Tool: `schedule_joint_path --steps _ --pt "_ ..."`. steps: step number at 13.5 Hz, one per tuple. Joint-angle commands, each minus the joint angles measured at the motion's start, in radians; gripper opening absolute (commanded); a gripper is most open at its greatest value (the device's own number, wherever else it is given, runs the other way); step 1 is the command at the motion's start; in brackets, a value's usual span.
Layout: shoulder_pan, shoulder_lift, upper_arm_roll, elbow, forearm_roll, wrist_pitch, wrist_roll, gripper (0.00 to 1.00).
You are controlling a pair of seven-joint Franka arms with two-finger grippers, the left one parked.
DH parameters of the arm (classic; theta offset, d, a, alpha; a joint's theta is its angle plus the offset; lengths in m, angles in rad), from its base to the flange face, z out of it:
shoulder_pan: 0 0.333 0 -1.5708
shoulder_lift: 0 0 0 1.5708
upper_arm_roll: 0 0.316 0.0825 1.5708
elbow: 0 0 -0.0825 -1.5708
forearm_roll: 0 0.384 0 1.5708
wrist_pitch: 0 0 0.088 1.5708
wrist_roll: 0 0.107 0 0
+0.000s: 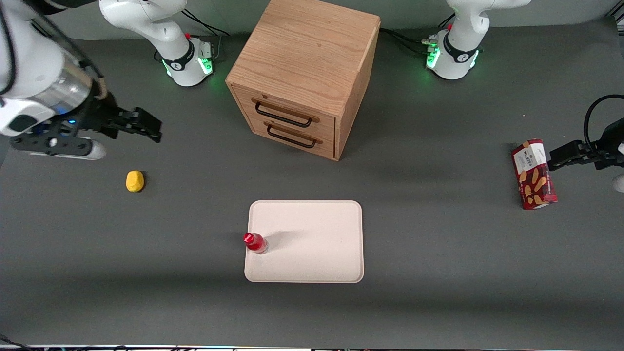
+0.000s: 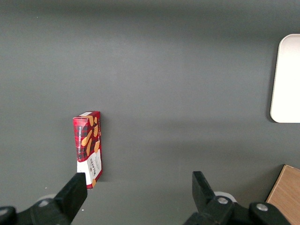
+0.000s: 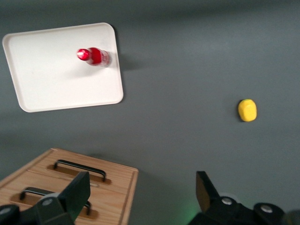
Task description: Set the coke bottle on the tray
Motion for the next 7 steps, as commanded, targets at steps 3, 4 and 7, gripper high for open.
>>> schedule_joint_path --steps 3,4,7 --pt "-0.251 -0.152 0.093 -0.182 -0.011 -0.008 -0.284 1.00" --pt "-0.262 -0.184 0.082 -0.227 -0.012 0.006 -0.321 1.00" --pt "-0.252 -0.268 -0.016 -0.368 -0.011 0.078 -0.408 1.00"
